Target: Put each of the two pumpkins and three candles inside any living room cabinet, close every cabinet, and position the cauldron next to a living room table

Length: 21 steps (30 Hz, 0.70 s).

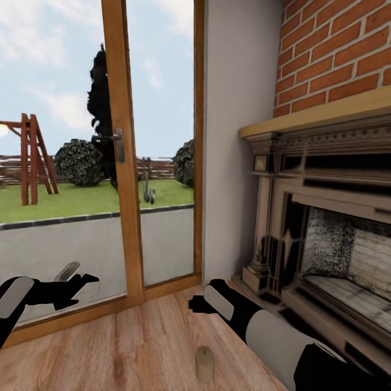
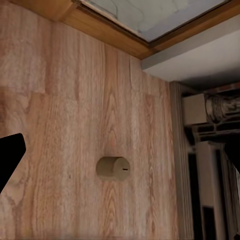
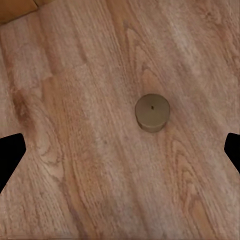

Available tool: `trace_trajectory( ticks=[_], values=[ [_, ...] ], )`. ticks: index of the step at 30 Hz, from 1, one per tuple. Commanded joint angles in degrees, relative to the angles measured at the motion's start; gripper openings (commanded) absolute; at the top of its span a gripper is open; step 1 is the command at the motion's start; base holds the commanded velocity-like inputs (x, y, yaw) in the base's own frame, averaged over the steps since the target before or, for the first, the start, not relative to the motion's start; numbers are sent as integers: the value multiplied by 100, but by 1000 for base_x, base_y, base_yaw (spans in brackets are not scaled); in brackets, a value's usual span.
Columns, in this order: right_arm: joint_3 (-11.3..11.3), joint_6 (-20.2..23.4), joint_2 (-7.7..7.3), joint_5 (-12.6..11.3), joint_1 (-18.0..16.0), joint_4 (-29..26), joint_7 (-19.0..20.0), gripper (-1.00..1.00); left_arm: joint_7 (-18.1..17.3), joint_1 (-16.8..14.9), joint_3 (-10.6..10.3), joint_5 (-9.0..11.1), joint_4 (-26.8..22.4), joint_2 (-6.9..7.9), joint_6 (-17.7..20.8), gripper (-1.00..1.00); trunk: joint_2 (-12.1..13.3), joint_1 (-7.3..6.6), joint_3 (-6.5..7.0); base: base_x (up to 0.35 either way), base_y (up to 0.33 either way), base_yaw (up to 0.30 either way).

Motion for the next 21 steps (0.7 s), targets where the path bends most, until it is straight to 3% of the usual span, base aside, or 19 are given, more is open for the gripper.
trace_trajectory(
  ticks=[1, 5, 21],
  values=[
    [26, 9, 0, -46, -8, -2, 51, 100, 58, -2, 3, 60, -6, -5, 21, 100, -45, 21, -34, 0, 0, 0],
    [29, 24, 0, -59, -8, 22, 245, 100, 58, -2, -8, 62, -6, -15, 21, 100, -206, 109, -142, 0, 0, 0],
    [9, 287, 0, -73, -8, 80, 448, 100, 58, -1, -1, 55, -14, -1, 21, 100, -234, 154, -647, 0, 0, 0]
  ],
)
